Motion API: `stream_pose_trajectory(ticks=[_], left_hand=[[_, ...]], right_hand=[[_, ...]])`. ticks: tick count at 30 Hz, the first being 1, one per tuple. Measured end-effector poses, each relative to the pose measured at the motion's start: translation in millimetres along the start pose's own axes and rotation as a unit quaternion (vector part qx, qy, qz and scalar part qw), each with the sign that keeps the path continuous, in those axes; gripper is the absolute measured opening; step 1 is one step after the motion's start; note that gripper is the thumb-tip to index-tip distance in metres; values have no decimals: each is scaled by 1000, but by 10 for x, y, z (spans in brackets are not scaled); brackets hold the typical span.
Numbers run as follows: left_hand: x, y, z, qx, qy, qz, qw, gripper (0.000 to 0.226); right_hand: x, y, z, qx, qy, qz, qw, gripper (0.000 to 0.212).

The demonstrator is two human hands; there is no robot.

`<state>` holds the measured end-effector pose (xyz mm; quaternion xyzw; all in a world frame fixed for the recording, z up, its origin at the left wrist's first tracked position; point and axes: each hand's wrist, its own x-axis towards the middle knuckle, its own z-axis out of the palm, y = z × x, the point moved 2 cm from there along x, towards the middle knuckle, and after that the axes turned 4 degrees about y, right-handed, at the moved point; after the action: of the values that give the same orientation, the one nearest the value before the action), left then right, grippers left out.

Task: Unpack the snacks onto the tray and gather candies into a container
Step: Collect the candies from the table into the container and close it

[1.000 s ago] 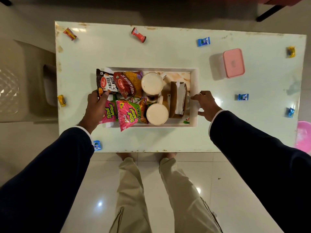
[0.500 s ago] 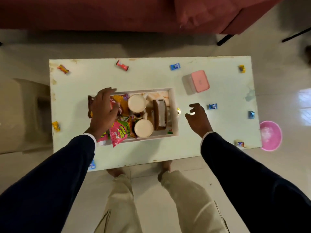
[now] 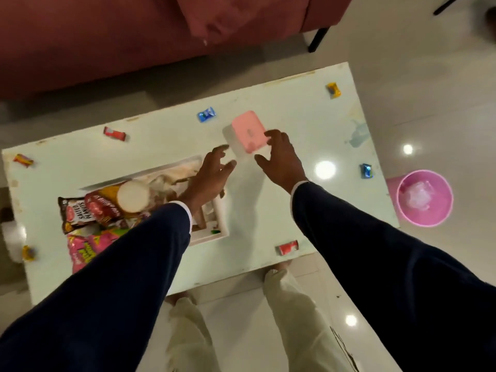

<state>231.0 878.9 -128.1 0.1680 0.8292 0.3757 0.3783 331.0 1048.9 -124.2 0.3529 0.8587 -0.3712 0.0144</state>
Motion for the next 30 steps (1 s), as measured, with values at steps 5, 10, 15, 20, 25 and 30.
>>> stream_pose_trajectory(ticks=[5,10,15,20,25,30], left_hand=[[325,114,295,-144,59,-87,984,59],[356,63,359,-227,121,-154,954,60],[249,33,418,-261,108,-158,946,45],[115,100,410,-291,102,-162,938,45],[-301,289,344,-403,68,-158,899,55],[-917,223,477,-370,-48,-143,917,59]], right_hand=[[319,56,119,-142,-16,-41,989,102],[477,13,412,-207,-20,-39,977,107],[557,84,438,-171,-25,-15,985,99],[356,19,147,61,-71,43,995,79],[-591,-6,-180,348,-235,136,897,58],[-1498,106,-343,410,-259,203,850,62]])
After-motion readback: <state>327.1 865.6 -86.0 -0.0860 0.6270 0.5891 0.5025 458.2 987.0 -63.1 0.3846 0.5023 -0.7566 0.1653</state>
